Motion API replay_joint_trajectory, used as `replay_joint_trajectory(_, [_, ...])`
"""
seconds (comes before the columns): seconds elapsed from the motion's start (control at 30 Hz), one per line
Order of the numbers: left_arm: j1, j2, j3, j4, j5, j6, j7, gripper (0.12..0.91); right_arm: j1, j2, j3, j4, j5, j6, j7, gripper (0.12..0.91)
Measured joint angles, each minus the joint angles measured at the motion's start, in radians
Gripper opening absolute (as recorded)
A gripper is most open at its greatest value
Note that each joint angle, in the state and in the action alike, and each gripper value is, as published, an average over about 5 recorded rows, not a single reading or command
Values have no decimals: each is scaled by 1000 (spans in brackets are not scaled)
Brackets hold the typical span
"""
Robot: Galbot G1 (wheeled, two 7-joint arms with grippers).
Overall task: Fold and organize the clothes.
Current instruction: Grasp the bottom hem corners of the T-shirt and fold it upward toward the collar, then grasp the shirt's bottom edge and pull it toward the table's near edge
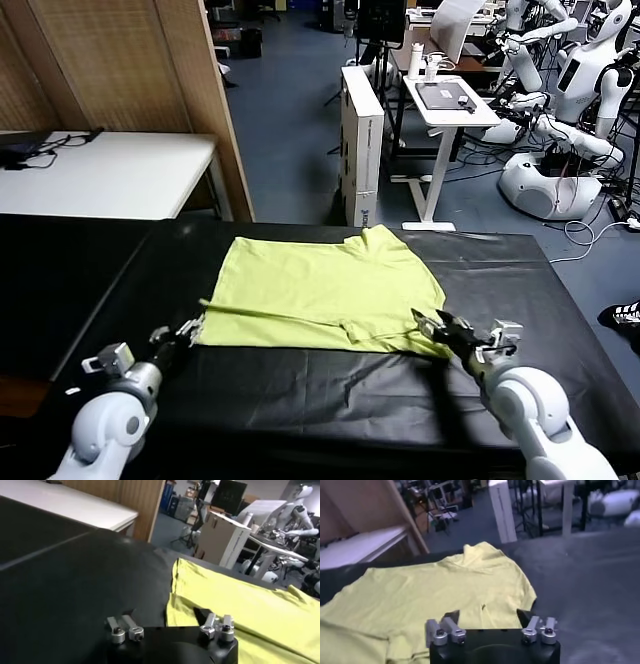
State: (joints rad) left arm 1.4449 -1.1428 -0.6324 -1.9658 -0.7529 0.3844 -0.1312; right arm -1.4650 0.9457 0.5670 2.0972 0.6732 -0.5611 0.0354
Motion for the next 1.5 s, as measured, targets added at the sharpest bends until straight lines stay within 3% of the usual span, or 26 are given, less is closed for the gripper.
replay_joint_trajectory(0.33, [63,-25,-1,-18,45,-8,17,907,-37,-6,-10,-4,-27,4,-7,905])
replay_joint_trajectory(0.4, [64,-26,-1,-15,46,-10,19,907,-42,-7,-11,-4,-32,5,-10,873])
replay_joint_trajectory(0.5, [63,-29,3,-13,49,-11,22,906,-45,-9,-11,-4,-35,5,-12,753])
replay_joint_trajectory(0.6, [61,-34,8,-12,54,-12,25,888,-47,-10,-11,-4,-36,7,-12,584])
replay_joint_trajectory(0.7, [60,-36,12,-10,56,-14,28,790,-46,-11,-11,-7,-36,8,-12,395])
replay_joint_trajectory(0.8, [60,-35,12,-5,58,-17,29,622,-44,-12,-11,-10,-35,9,-11,247])
replay_joint_trajectory(0.93, [60,-32,10,2,59,-20,31,359,-47,-17,-10,-4,-23,-7,3,167])
replay_joint_trajectory(1.07, [61,-30,9,4,59,-20,31,172,-64,-31,2,20,17,-59,43,139])
replay_joint_trajectory(1.3, [84,-8,1,-25,61,-3,18,145,-124,-65,44,99,118,-161,105,140])
replay_joint_trajectory(1.5, [144,25,-29,-79,60,2,7,145,-183,-97,75,182,138,-175,135,140])
